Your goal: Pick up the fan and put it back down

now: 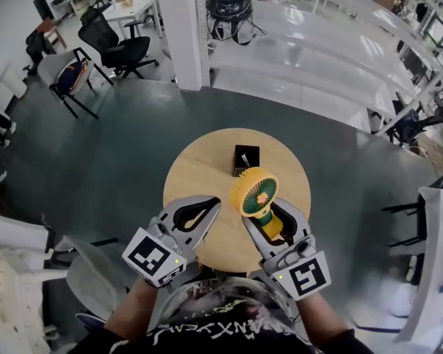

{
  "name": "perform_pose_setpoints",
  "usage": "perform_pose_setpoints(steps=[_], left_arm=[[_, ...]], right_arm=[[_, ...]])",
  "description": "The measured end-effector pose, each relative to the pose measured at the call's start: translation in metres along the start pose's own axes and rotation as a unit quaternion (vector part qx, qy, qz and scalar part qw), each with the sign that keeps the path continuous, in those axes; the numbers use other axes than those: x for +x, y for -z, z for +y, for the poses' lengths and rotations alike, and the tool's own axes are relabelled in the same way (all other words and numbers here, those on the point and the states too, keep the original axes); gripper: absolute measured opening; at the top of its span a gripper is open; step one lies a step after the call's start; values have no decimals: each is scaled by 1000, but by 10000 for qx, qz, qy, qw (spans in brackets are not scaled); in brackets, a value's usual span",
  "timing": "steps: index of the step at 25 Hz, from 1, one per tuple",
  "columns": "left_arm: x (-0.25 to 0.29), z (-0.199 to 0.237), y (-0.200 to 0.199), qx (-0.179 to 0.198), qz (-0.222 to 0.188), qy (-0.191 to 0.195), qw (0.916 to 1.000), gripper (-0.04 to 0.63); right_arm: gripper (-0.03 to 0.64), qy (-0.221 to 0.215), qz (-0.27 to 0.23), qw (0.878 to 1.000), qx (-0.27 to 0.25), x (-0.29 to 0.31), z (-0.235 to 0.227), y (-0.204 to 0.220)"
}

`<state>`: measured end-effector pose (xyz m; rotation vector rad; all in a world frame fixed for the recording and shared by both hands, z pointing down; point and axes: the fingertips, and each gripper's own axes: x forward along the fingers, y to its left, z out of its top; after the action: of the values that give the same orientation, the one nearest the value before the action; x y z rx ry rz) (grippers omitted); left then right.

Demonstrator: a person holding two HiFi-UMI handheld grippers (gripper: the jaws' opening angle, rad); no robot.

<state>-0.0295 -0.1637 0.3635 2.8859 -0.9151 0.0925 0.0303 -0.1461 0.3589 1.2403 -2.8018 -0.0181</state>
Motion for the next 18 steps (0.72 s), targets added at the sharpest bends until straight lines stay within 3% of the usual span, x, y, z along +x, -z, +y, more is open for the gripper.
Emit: perform_pose_setpoints(steps=[7, 12, 18], left_arm=[[1, 2, -2, 63, -21, 11, 10000, 17], [2, 4, -4, 84, -17, -13, 10000, 17], [2, 3, -6, 119, -47, -16, 9999, 17]], right_arm=[[184, -41, 2, 10000, -40, 3, -3, -2], [184, 65, -333, 9993, -158, 8, -9, -17], [184, 25, -258, 9995, -182, 7, -9, -16]])
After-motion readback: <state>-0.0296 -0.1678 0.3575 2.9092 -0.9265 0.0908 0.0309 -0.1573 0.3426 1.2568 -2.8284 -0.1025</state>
